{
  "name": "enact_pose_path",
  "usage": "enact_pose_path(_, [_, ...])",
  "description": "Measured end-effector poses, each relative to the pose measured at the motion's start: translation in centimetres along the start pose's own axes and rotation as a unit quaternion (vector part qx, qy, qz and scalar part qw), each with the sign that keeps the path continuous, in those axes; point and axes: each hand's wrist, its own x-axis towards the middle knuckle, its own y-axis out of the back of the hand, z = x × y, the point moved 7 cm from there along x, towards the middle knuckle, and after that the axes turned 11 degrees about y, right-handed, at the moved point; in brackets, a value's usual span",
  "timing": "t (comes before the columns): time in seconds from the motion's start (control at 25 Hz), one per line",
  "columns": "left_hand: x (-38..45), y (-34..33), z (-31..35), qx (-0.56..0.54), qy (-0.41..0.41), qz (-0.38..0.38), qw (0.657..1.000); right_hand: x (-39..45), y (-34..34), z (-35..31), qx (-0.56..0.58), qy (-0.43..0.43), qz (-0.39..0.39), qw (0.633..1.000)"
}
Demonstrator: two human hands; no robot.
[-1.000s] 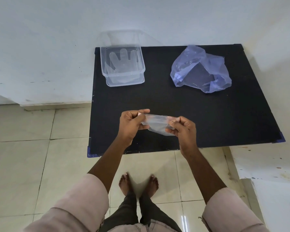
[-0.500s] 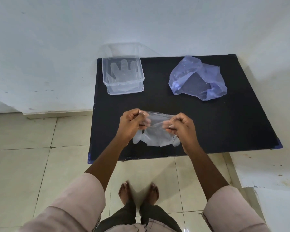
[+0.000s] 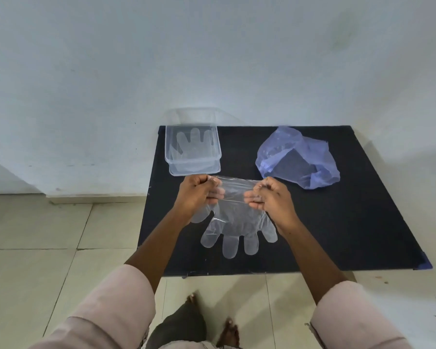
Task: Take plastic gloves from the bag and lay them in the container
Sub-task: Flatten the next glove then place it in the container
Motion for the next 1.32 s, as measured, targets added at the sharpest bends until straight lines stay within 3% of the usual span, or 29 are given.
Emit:
enact_pose_path(0.28, [8.0, 5.1, 5.1, -0.008, 0.01, 0.022, 1.0, 10.4, -5.4, -2.9, 0.022, -0.043, -0.041, 0.998])
enact_pose_path(0.56, [21.7, 11.9, 14.5, -0.041, 0.009, 0.055, 0.998, 26.7, -12.5, -8.0, -0.008, -0.004, 0.003, 1.0])
enact_pose_path(0.84, [29.5, 15.0, 23.3, -0.048, -0.046, 0.076, 0.995, 37.1, -15.8, -13.5, -0.039, 0.091, 0.039, 0.994])
enact_pose_path(1.0, [29.1, 15.8, 26.6, -0.05, -0.129, 0.103, 0.985, 38.3, -15.8, -17.0, -0.005, 0.202, 0.057, 0.978])
enact_pose_path(1.16, [25.9, 15.0, 24.4, -0.044, -0.208, 0.122, 0.969, 34.5, -15.0, -14.8, 0.064, 0.276, 0.019, 0.959])
enact_pose_path(1.32, [25.6, 13.6, 15.0, -0.024, -0.155, 0.119, 0.98, 30.5, -15.0, -5.4, 0.016, 0.237, -0.001, 0.971])
